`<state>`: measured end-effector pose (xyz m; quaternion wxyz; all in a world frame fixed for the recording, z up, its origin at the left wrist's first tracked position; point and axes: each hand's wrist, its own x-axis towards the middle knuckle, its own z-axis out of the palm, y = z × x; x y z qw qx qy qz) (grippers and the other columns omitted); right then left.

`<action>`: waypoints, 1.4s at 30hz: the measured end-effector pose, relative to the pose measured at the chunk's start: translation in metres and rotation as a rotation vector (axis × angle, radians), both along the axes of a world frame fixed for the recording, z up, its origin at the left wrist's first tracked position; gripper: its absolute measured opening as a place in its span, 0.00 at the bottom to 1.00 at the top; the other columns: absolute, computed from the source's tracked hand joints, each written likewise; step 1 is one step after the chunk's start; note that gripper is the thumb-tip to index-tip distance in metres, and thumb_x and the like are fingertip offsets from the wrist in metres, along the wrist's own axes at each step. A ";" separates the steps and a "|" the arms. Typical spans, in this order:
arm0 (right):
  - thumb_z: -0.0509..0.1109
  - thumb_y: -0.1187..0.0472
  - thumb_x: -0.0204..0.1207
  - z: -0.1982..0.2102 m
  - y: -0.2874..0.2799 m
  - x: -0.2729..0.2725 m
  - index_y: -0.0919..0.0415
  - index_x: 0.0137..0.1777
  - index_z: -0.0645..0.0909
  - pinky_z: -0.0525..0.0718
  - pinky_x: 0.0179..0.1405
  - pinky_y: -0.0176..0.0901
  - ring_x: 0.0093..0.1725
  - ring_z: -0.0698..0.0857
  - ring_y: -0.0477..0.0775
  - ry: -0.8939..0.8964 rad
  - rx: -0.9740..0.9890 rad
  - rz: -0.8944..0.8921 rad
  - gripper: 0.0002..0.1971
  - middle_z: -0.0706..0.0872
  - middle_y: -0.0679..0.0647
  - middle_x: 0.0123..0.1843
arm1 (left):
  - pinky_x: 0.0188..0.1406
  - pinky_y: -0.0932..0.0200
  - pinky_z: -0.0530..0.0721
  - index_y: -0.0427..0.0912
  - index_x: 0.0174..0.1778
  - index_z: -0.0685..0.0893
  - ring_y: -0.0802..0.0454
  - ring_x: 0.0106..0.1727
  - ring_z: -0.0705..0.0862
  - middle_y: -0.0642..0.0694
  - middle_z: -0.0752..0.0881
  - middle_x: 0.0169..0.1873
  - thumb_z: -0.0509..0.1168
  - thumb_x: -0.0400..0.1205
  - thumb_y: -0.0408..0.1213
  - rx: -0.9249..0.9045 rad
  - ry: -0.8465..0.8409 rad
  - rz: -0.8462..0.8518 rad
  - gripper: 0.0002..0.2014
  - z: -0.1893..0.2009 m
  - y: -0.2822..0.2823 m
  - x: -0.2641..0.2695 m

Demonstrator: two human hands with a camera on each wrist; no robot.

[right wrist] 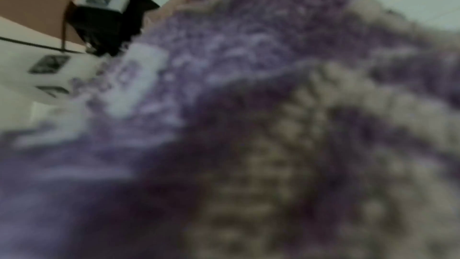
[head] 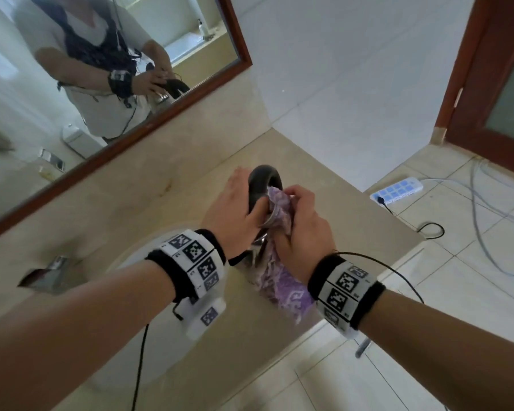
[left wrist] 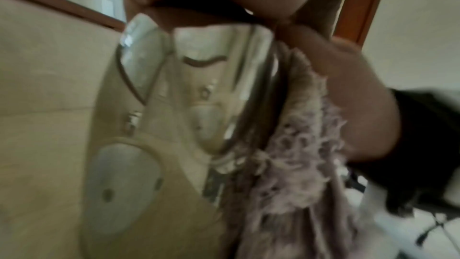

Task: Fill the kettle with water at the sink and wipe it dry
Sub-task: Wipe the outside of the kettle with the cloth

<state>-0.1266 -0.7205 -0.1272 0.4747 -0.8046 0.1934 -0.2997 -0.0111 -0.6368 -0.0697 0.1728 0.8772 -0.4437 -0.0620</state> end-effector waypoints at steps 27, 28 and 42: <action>0.52 0.54 0.87 -0.051 -0.022 0.017 0.58 0.54 0.67 0.72 0.32 0.40 0.36 0.79 0.49 0.163 0.340 -0.087 0.08 0.78 0.43 0.37 | 0.63 0.54 0.79 0.43 0.80 0.70 0.52 0.62 0.81 0.48 0.82 0.68 0.50 0.81 0.49 -0.014 -0.046 -0.135 0.30 -0.003 -0.004 0.018; 0.53 0.54 0.87 -0.055 -0.014 0.012 0.57 0.53 0.66 0.71 0.32 0.40 0.35 0.79 0.48 0.167 0.382 -0.125 0.07 0.78 0.43 0.36 | 0.63 0.52 0.80 0.43 0.79 0.70 0.52 0.61 0.81 0.48 0.82 0.67 0.50 0.80 0.49 -0.017 -0.042 -0.131 0.30 -0.004 -0.004 0.019; 0.56 0.51 0.83 0.001 0.019 0.019 0.48 0.49 0.62 0.69 0.23 0.34 0.27 0.77 0.44 0.030 0.172 -0.249 0.05 0.79 0.45 0.32 | 0.62 0.47 0.81 0.44 0.76 0.74 0.45 0.61 0.83 0.45 0.86 0.63 0.51 0.78 0.52 -0.045 -0.038 -0.156 0.31 -0.009 -0.005 0.027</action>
